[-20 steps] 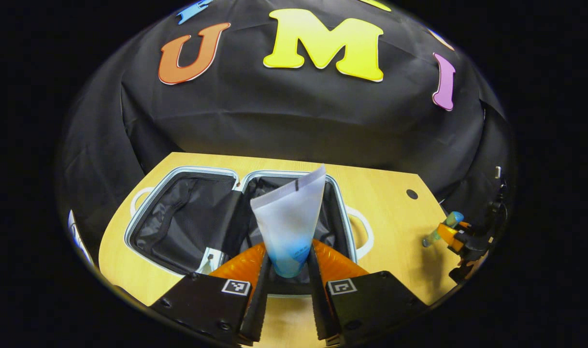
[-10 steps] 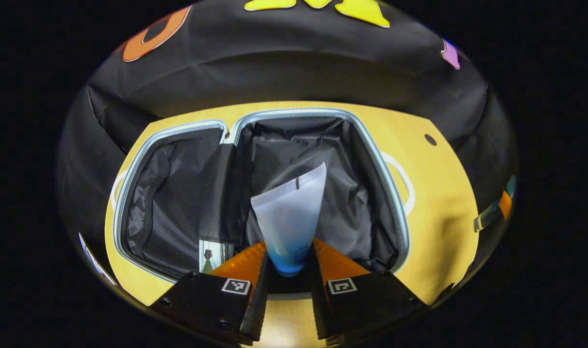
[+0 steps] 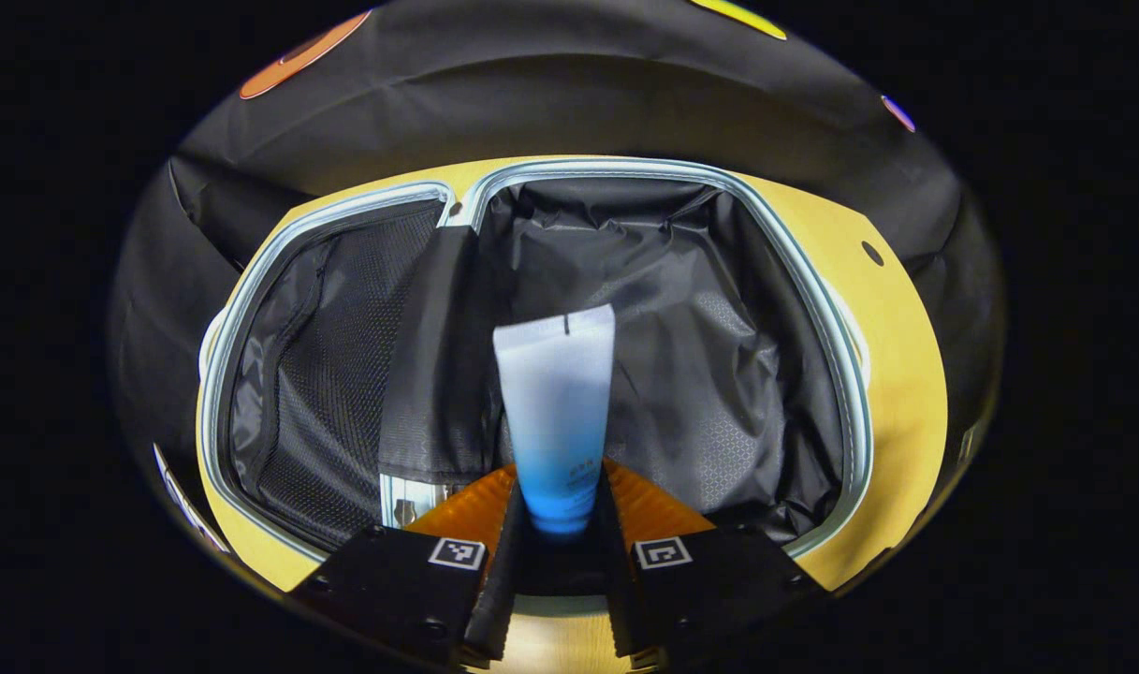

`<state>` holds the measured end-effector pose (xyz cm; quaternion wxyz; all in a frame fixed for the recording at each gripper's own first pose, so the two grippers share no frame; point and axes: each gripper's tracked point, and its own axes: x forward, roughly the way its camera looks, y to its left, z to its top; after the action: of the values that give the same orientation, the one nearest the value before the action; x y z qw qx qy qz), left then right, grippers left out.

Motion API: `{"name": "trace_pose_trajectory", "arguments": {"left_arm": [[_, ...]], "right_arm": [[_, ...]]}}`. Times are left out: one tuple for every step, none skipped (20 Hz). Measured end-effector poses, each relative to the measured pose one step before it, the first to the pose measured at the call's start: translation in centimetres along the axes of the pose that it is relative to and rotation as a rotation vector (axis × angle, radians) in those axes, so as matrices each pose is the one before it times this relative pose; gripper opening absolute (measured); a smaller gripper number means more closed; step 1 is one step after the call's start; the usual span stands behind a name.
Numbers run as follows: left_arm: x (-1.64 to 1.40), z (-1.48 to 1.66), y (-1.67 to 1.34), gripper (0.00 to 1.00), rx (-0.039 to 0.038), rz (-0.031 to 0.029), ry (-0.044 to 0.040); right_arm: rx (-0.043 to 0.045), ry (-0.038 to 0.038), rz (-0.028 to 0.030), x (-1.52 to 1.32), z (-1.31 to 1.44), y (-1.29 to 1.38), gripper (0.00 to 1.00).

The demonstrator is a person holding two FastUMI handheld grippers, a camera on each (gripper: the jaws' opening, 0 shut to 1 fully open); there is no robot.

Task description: First open the suitcase, pack the skin care products into it, and then close the suitcase.

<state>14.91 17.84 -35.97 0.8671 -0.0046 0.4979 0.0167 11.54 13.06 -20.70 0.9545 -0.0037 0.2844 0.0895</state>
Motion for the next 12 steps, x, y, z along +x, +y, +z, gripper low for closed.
{"name": "trace_pose_trajectory", "arguments": {"left_arm": [[0.256,-0.409,-0.215,0.44,-0.00665,-0.01367,0.01876],[0.166,-0.175,-0.114,0.45,-0.00693,-0.01407,0.00228],[0.152,0.291,-0.267,0.45,-0.00559,-0.01880,-0.01695],[-0.203,0.354,-0.351,0.58,-0.00502,-0.02060,-0.01978],[-0.231,-0.090,-0.271,0.59,-0.00565,-0.00684,0.00065],[-0.383,0.063,-0.131,0.61,0.00108,0.00100,-0.00211],[-0.547,0.476,0.100,0.72,0.00428,0.00420,-0.02074],[-0.867,0.577,-0.210,0.71,0.00086,-0.00987,-0.03302],[-0.935,0.748,-0.219,0.73,0.00062,-0.01117,-0.04072],[-1.128,0.684,-0.102,0.78,0.00271,-0.01311,-0.03897],[-1.132,0.443,0.055,0.80,0.00463,-0.01019,-0.03082],[-1.233,0.372,0.286,0.86,0.00363,-0.00169,-0.03285]], "right_arm": [[-0.00585,-0.00747,0.00039,-0.002,0.499,0.357,0.39],[-0.00578,-0.00585,0.00106,0.054,0.281,0.412,0.39],[-0.00492,0.00008,0.00322,0.057,0.239,0.324,0.39],[-0.00272,-0.00079,0.00200,0.033,0.166,0.355,0.39],[-0.00482,-0.00075,0.00209,0.153,0.241,0.378,0.39],[-0.01078,0.00175,0.00673,0.340,0.194,0.593,0.39],[-0.01321,0.00321,0.00801,0.389,0.267,0.574,0.39],[-0.01038,0.00144,0.00629,0.405,0.143,0.624,0.39],[-0.00803,0.00396,0.01156,0.539,0.331,0.773,0.36],[-0.00103,0.00252,0.01577,0.516,0.178,0.937,0.38],[0.00169,0.00647,0.01481,0.540,0.137,0.963,0.39],[-0.00794,0.00911,0.01122,0.690,-0.093,0.847,0.38]]}}
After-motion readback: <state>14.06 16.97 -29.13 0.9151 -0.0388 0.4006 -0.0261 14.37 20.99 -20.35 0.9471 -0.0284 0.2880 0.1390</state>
